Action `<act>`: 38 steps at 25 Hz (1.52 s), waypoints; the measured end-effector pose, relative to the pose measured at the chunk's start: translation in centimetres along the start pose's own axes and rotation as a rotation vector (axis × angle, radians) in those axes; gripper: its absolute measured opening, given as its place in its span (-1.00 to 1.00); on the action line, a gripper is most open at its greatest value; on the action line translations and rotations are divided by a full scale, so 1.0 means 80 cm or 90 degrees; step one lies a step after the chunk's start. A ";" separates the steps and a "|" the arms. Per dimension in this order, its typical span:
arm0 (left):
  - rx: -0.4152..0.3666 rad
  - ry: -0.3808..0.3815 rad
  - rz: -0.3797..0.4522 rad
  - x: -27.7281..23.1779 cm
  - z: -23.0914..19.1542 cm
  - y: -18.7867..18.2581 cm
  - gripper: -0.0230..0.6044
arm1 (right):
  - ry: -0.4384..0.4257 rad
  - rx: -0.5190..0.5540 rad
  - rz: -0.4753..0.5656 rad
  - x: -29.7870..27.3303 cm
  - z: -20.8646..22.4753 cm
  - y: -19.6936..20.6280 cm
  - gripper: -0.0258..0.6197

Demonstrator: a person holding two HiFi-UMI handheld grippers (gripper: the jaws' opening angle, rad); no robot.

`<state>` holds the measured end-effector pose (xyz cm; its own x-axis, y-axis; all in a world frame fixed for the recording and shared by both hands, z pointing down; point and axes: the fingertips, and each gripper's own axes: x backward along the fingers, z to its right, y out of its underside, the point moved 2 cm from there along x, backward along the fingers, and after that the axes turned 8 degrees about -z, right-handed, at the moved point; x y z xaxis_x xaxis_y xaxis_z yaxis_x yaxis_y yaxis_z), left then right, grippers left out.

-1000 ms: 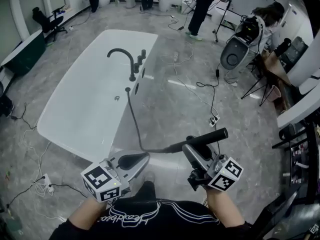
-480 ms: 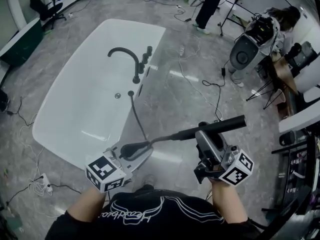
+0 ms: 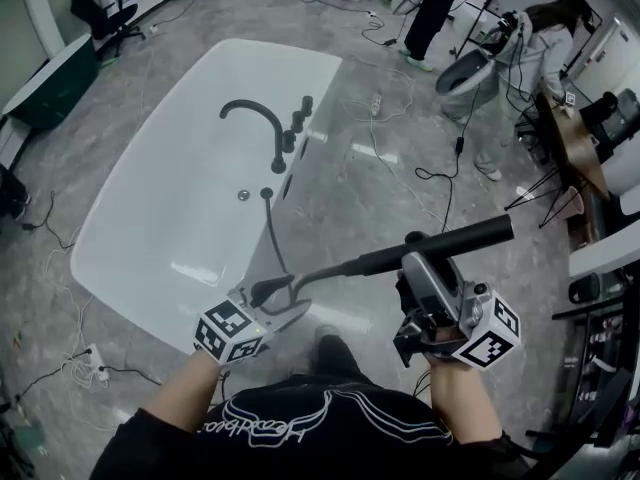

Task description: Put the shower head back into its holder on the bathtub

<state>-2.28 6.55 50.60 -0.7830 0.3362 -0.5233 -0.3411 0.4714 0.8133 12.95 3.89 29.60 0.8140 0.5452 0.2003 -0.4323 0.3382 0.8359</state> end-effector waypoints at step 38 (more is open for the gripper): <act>0.120 -0.355 0.066 0.037 -0.146 -0.135 -0.72 | -0.050 -0.088 -0.101 -0.069 0.271 -0.099 -0.50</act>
<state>-7.02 -7.10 43.20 -0.3990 0.7413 -0.5397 -0.1389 0.5329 0.8347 20.31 -18.41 32.96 0.9015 0.4170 0.1163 -0.3414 0.5196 0.7833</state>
